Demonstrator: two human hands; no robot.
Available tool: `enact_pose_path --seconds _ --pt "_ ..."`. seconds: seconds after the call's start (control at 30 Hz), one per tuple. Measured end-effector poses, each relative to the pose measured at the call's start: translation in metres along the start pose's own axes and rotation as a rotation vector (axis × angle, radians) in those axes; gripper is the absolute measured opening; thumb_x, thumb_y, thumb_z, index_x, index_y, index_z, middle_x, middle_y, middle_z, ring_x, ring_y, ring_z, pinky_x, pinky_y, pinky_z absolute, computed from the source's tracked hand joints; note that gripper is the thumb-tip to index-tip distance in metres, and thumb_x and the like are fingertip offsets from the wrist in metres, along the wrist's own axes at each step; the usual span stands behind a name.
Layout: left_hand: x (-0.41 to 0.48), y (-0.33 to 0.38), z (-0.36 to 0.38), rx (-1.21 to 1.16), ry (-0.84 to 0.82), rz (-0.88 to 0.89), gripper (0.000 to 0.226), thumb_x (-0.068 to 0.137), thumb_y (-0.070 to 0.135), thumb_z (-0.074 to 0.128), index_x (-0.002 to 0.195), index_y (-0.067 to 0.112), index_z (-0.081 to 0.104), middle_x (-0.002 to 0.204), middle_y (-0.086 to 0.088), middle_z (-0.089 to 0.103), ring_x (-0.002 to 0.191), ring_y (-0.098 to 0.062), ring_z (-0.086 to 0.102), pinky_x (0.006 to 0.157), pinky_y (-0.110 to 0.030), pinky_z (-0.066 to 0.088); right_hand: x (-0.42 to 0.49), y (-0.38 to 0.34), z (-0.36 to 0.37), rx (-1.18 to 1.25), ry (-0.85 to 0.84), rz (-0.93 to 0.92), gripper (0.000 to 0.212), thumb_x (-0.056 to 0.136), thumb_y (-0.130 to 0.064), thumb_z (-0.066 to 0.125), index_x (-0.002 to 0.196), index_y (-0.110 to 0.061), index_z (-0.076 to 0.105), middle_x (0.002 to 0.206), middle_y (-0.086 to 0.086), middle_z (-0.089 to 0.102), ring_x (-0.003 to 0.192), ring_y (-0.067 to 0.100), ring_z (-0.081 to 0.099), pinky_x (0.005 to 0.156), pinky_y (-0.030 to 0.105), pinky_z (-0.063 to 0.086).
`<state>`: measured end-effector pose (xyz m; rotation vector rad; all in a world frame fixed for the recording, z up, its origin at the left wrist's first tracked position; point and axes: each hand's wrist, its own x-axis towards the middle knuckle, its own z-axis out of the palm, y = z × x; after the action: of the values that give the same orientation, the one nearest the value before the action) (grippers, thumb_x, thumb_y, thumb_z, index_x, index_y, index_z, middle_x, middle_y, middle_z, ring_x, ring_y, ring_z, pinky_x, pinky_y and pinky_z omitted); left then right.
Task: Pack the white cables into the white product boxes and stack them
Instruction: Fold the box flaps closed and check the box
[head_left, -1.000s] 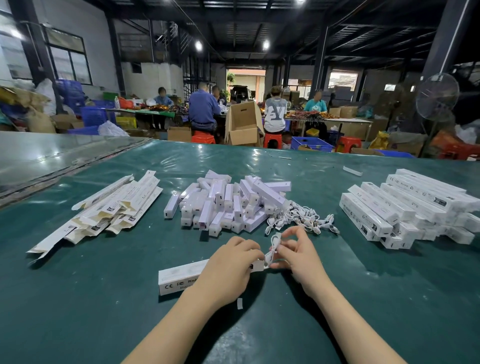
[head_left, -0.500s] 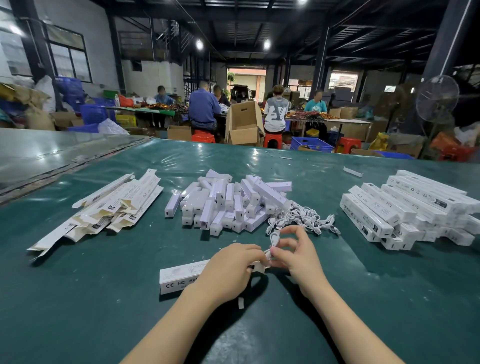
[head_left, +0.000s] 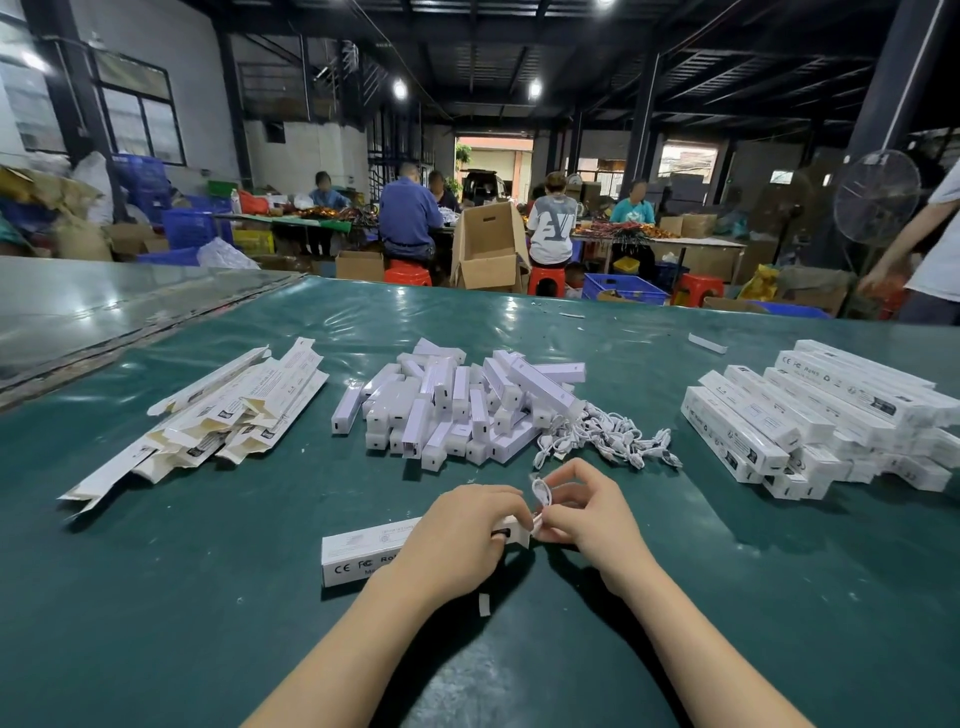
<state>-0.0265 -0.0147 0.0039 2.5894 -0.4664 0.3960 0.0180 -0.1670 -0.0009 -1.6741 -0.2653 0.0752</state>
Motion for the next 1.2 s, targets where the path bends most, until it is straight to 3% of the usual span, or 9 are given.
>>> enact_pose_path --seconds 0.1,0.33,0.5,0.6,0.77,0.93,1.03,1.2 --pt "-0.001 0.0 0.0 -0.005 0.009 -0.012 0.037 0.075 -0.005 0.051 0.098 0.021 0.066 0.119 0.008 0.062 0.111 -0.014 0.052 0.087 -0.018 0.032 0.0 0.001 0.002 0.052 0.071 -0.002 0.026 0.074 0.018 0.051 0.079 -0.007 0.049 0.072 0.013 0.059 0.058 0.024 0.061 0.068 0.04 0.057" --pt "0.0 -0.001 0.0 0.004 -0.003 -0.007 0.034 0.077 -0.001 0.053 0.1 0.022 0.065 0.117 0.013 0.061 0.11 -0.011 0.052 0.089 -0.021 0.035 -0.003 -0.002 0.008 -0.105 0.055 -0.024 0.031 0.068 0.015 0.058 0.079 -0.013 0.05 0.073 0.005 0.059 0.051 0.02 0.052 0.066 0.043 0.055" --pt "0.0 -0.002 0.0 -0.026 -0.003 -0.002 0.034 0.076 -0.003 0.054 0.097 0.021 0.065 0.114 0.016 0.062 0.107 -0.011 0.054 0.091 -0.026 0.038 -0.001 -0.004 0.01 -0.466 0.08 -0.118 0.02 0.067 -0.002 0.063 0.067 -0.019 0.054 0.06 -0.008 0.056 0.055 0.017 0.05 0.056 0.025 0.041" --pt "0.0 -0.002 0.001 -0.026 -0.002 -0.002 0.035 0.075 -0.003 0.054 0.097 0.022 0.065 0.112 0.017 0.063 0.106 -0.012 0.055 0.09 -0.024 0.038 -0.001 -0.004 0.011 -0.577 0.068 -0.161 0.019 0.07 -0.009 0.064 0.063 -0.023 0.054 0.054 -0.008 0.049 0.057 0.015 0.044 0.055 0.025 0.033" --pt "0.001 -0.003 0.001 -0.035 0.021 -0.021 0.036 0.076 -0.002 0.055 0.098 0.023 0.068 0.118 0.013 0.062 0.11 -0.011 0.054 0.091 -0.02 0.035 0.0 -0.005 0.005 -0.7 0.02 -0.136 0.021 0.074 -0.016 0.062 0.06 -0.031 0.054 0.055 -0.01 0.051 0.056 0.01 0.045 0.055 0.024 0.036" --pt "0.001 -0.005 -0.001 -0.021 -0.013 -0.041 0.039 0.079 0.003 0.055 0.103 0.03 0.067 0.135 0.011 0.049 0.124 -0.01 0.045 0.1 -0.026 0.034 -0.001 -0.003 0.006 -0.839 -0.092 -0.207 0.019 0.08 -0.008 0.053 0.082 -0.014 0.071 0.072 -0.008 0.047 0.073 0.014 0.046 0.065 0.025 0.034" --pt "0.002 -0.005 -0.004 -0.08 0.02 -0.059 0.034 0.075 0.002 0.057 0.1 0.023 0.066 0.118 0.009 0.059 0.113 -0.011 0.051 0.094 -0.028 0.038 -0.001 0.0 0.008 -0.827 -0.061 -0.257 0.024 0.083 -0.004 0.051 0.091 -0.013 0.072 0.082 -0.003 0.045 0.077 0.015 0.047 0.07 0.025 0.036" --pt "0.002 -0.005 -0.007 -0.128 0.026 -0.097 0.025 0.075 0.009 0.056 0.096 0.019 0.062 0.097 0.006 0.064 0.094 -0.012 0.057 0.084 -0.028 0.044 -0.003 0.001 0.006 -0.654 -0.034 -0.27 0.033 0.076 0.009 0.052 0.089 -0.013 0.072 0.076 -0.004 0.051 0.066 0.007 0.046 0.064 0.011 0.035"
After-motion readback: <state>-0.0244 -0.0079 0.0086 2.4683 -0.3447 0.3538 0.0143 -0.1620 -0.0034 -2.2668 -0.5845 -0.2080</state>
